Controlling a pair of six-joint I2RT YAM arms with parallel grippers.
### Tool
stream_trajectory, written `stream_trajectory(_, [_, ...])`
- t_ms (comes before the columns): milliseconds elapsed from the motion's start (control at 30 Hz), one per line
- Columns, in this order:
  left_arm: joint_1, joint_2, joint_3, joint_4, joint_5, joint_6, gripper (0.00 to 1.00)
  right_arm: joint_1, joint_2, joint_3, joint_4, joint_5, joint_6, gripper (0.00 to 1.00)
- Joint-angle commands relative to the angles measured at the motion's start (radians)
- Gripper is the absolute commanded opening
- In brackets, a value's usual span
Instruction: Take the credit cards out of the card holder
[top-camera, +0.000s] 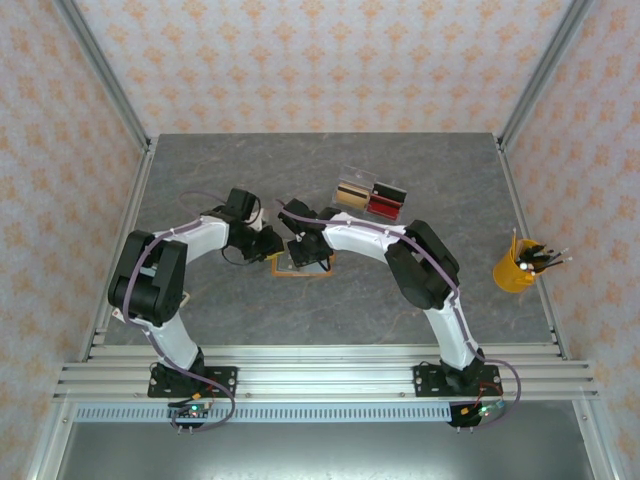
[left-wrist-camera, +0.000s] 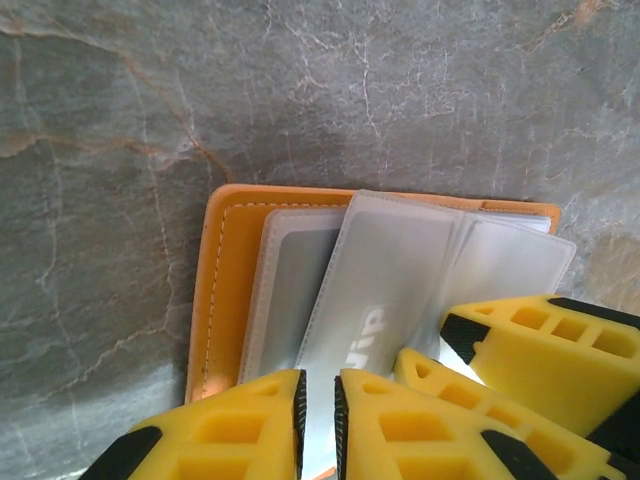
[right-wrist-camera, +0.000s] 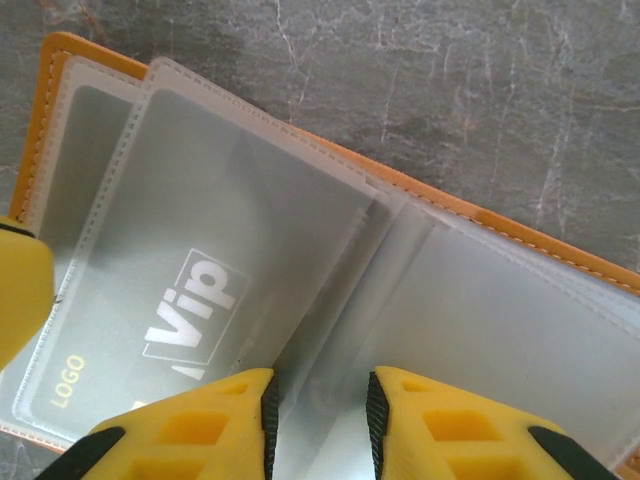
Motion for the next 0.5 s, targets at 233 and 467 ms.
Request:
stream_trajectory(233, [-0.006,0.035,0.029,-0.003,-0.032,0.11,0.21,-0.006,0.047,-0.044,-0.057,-0.021,-0.02,0.3])
stream_trajectory(467, [-0.011,0.063,0.015,-0.028,-0.023,0.148,0.23,-0.005,0.042,-0.049,-0.063,-0.039,-0.04,0.3])
